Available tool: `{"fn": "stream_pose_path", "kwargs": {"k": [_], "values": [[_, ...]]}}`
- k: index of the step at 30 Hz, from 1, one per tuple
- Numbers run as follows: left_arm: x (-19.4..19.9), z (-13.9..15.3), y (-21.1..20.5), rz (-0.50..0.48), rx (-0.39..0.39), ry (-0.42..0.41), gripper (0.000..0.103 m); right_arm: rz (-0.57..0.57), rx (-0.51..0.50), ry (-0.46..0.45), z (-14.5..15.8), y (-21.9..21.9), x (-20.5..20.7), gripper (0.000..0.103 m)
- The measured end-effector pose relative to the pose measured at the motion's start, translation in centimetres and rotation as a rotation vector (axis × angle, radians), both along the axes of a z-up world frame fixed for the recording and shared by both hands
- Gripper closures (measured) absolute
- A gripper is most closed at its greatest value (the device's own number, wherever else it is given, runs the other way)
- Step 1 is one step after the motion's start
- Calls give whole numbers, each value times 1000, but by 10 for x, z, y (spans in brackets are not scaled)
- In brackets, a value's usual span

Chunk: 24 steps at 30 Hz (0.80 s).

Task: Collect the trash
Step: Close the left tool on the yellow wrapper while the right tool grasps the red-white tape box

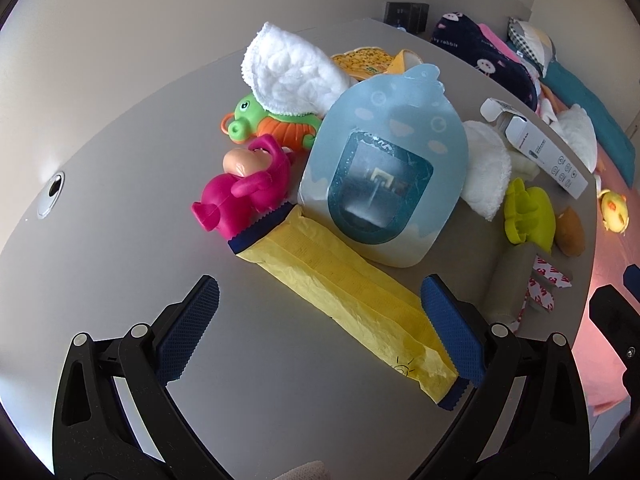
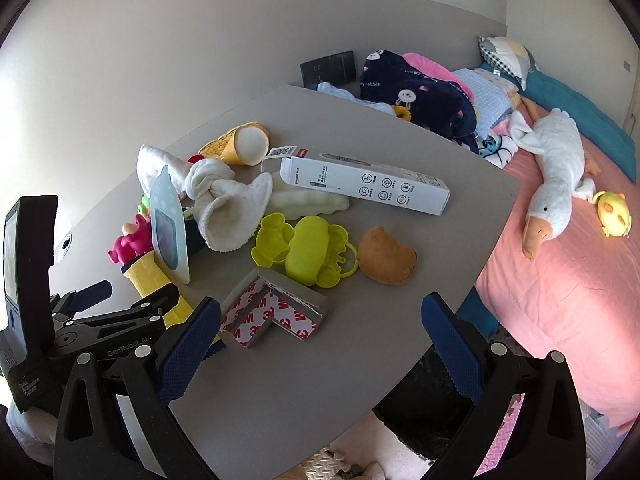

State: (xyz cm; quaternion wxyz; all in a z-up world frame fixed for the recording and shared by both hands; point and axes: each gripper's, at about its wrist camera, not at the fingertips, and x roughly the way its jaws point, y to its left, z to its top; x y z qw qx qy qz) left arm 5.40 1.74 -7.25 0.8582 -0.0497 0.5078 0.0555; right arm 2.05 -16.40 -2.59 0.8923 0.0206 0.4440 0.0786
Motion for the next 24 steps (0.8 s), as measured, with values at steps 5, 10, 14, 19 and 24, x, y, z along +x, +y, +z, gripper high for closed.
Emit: {"fn": "stream_pose_path", "kwargs": {"k": [5, 10, 14, 19, 24], "values": [[2, -9, 4, 9, -1, 36, 18, 15, -4, 11, -3, 5, 5, 3], [-3, -9, 5, -34, 27, 47, 20, 39, -6, 30, -9, 12, 9, 3], [-9, -7, 9, -51, 31, 41, 30, 58, 7, 53, -15, 17, 13, 3], [-15, -2, 18, -39, 36, 30, 53, 75, 63, 98, -23, 19, 18, 3], [-20, 0, 23, -50, 36, 24, 59, 70, 64, 123, -32, 27, 26, 3]]}}
